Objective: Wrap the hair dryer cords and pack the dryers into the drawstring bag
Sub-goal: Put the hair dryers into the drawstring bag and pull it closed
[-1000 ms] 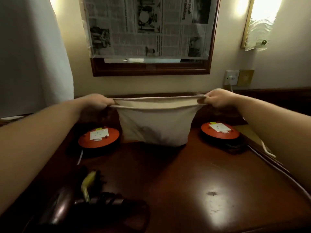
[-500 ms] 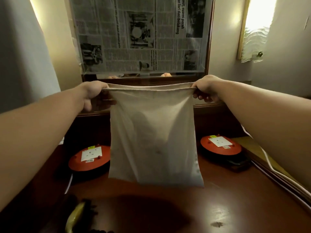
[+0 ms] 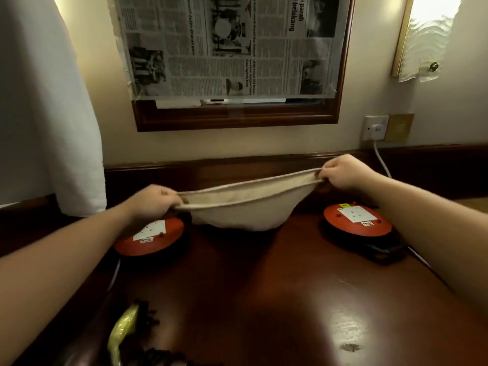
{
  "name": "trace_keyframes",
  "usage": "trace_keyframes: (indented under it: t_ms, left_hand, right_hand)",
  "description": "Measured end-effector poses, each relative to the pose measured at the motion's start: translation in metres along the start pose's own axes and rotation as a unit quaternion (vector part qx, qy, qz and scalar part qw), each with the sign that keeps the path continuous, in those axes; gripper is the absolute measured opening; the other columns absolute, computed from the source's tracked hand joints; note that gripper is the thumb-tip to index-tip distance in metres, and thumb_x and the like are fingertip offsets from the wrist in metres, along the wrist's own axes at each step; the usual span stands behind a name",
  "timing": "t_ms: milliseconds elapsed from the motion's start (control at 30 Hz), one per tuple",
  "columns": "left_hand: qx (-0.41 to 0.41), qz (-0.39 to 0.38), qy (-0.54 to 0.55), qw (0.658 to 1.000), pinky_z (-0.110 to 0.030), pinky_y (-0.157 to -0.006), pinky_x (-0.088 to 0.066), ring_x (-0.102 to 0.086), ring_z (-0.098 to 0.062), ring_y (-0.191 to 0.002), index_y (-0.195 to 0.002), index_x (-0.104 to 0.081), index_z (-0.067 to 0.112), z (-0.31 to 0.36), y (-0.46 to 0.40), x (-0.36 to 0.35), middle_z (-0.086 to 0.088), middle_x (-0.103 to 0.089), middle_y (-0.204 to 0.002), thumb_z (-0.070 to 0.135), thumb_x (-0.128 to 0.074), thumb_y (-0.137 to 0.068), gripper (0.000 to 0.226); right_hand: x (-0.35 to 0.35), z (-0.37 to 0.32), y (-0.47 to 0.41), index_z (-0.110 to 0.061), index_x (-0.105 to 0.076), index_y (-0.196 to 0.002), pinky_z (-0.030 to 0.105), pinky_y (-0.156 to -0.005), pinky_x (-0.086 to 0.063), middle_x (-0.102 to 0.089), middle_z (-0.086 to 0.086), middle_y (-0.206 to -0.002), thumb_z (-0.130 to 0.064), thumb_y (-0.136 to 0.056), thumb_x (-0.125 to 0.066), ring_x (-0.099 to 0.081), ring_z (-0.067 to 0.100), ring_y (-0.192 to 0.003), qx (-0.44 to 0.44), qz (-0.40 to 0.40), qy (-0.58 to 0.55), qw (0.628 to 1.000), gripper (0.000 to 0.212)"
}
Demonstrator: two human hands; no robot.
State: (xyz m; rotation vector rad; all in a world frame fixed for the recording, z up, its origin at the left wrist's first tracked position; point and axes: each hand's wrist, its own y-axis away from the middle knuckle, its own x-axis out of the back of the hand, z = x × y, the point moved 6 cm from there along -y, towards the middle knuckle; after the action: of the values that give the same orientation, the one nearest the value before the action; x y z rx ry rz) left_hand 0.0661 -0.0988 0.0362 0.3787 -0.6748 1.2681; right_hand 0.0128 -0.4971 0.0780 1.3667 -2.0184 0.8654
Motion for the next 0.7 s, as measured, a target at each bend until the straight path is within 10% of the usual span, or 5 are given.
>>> trace_keyframes:
  t_ms: [200, 367, 500, 633, 700]
  left_hand:
    - [-0.070, -0.165, -0.169, 0.969, -0.034, -0.097, -0.051, -0.061, -0.007, -0.106, -0.099, -0.061, 0.032, -0.052, 0.046, -0.061, 0.008, -0.063, -0.112, 0.035, -0.072, -0.068, 0.033]
    - [-0.017, -0.377, -0.263, 0.888, -0.033, -0.109, -0.045, -0.054, -0.002, -0.126, -0.112, -0.067, 0.053, -0.067, 0.071, -0.111, 0.023, -0.059, -0.132, 0.078, -0.073, -0.069, 0.050]
    - [-0.055, -0.246, -0.297, 0.921, -0.034, -0.104, -0.047, -0.061, -0.009, -0.116, -0.118, -0.069, 0.034, -0.037, 0.043, -0.119, 0.012, -0.067, -0.124, 0.087, -0.052, -0.077, 0.069]
    - [-0.031, -0.154, -0.306, 0.939, -0.039, -0.113, -0.041, -0.044, -0.024, -0.141, -0.159, -0.028, 0.017, -0.031, 0.011, -0.142, -0.005, -0.038, -0.160, 0.068, -0.060, -0.085, 0.095]
    - [0.003, -0.188, -0.288, 0.939, -0.040, -0.110, -0.044, -0.051, -0.024, -0.134, -0.153, -0.037, 0.019, -0.043, 0.005, -0.162, -0.007, -0.046, -0.154, 0.065, -0.063, -0.085, 0.086]
  right_hand:
    - [-0.053, 0.072, 0.054, -0.011, -0.074, -0.067, 0.023, -0.047, -0.037, -0.060, -0.004, -0.049, -0.014, -0.093, -0.066, -0.049, 0.005, -0.044, 0.023, -0.108, 0.081, 0.991, 0.028]
    - [-0.085, 0.088, 0.095, -0.025, -0.080, -0.102, 0.025, -0.075, -0.057, -0.079, -0.004, -0.097, -0.038, -0.084, -0.082, -0.070, 0.011, -0.084, -0.017, -0.331, 0.124, 0.935, 0.022]
    - [-0.108, 0.051, 0.085, -0.025, -0.052, -0.145, 0.037, -0.107, -0.049, -0.058, -0.003, -0.141, -0.072, -0.080, -0.073, -0.058, 0.018, -0.125, 0.023, -0.277, 0.187, 0.942, 0.083]
    - [-0.168, -0.013, 0.078, -0.015, -0.040, -0.157, 0.043, -0.119, -0.033, -0.040, 0.008, -0.161, -0.062, -0.100, -0.050, -0.036, 0.028, -0.148, 0.127, -0.159, 0.173, 0.964, 0.074]
    - [-0.204, -0.045, 0.086, -0.007, -0.041, -0.154, 0.045, -0.119, -0.028, -0.037, 0.016, -0.161, -0.048, -0.107, -0.044, -0.032, 0.033, -0.148, 0.178, -0.185, 0.180, 0.950, 0.062]
